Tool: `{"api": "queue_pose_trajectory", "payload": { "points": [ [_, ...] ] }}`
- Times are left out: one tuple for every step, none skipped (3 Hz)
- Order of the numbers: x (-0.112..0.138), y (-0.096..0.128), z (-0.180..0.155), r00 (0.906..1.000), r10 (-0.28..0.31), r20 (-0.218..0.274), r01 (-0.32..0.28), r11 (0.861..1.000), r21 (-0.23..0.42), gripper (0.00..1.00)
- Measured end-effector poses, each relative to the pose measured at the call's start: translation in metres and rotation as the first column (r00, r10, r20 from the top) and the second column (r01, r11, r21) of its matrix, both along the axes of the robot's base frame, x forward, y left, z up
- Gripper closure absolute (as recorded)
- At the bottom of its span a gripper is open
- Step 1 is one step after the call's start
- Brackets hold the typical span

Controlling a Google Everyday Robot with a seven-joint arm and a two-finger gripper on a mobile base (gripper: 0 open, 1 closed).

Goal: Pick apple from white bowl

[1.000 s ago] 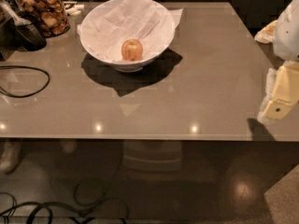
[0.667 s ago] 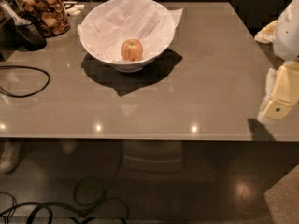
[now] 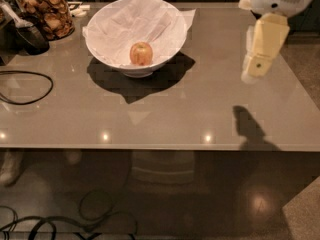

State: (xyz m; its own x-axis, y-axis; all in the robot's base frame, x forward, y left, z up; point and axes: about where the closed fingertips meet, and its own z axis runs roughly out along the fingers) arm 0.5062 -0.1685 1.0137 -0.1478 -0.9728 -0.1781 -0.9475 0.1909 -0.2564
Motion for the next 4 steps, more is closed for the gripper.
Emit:
{"api": "queue_pose_trajectory", "payload": {
  "points": [
    [0.033, 0.032, 0.013, 0.9973, 0.066, 0.033, -0.065, 0.998, -0.010, 0.00],
    [0.042, 0.041, 0.018, 0.9949, 0.073, 0.070, -0.073, 0.997, 0.006, 0.00],
    [0.062, 0.055, 0.016, 0.9962, 0.047, 0.074, -0.053, 0.996, 0.070, 0.00],
    [0.094, 0.083, 0.012, 0.9957, 0.078, 0.051, -0.084, 0.989, 0.125, 0.00]
  ]
}}
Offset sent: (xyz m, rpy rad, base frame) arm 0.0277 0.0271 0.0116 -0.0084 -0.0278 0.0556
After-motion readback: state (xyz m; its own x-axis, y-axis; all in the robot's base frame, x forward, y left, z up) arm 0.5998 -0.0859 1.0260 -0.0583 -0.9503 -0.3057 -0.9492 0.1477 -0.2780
